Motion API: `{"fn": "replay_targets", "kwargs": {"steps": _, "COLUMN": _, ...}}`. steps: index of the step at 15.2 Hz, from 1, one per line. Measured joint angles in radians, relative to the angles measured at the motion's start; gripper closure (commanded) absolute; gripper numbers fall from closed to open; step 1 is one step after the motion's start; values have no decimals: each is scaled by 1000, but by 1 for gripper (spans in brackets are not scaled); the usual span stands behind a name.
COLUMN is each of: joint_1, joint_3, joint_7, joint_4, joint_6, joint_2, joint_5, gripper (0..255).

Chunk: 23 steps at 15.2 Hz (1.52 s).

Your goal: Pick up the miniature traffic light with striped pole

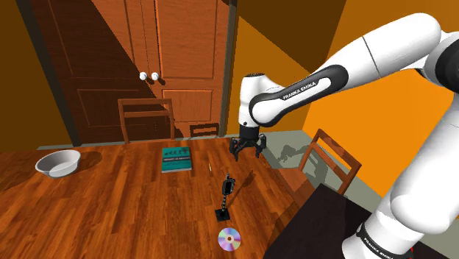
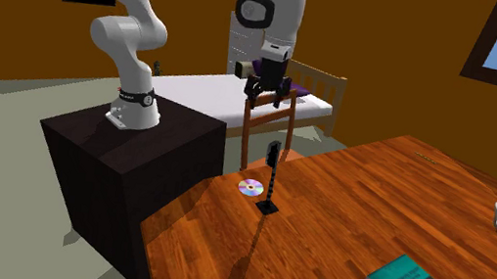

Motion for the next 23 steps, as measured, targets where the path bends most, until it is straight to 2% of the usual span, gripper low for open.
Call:
{"fn": "replay_targets", "kwargs": {"steps": 9, "joint_1": 37, "joint_3": -42, "joint_7": 217, "joint_4": 203, "joint_6": 113, "joint_2": 369, "joint_5": -86, "gripper": 0}}
{"fn": "replay_targets", "kwargs": {"steps": 17, "joint_1": 53, "joint_3": -65, "joint_7": 246, "joint_4": 228, "joint_6": 187, "joint_2": 475, "joint_5": -112, "gripper": 0}}
{"fn": "replay_targets", "kwargs": {"steps": 18, "joint_1": 54, "joint_3": -66, "joint_7": 248, "joint_4": 228, "joint_6": 192, "joint_2": 478, "joint_5": -113, "gripper": 255}}
{"fn": "replay_targets", "kwargs": {"steps": 23, "joint_1": 55, "joint_3": -66, "joint_7": 249, "joint_4": 227, "joint_6": 196, "joint_2": 480, "joint_5": -114, "gripper": 255}}
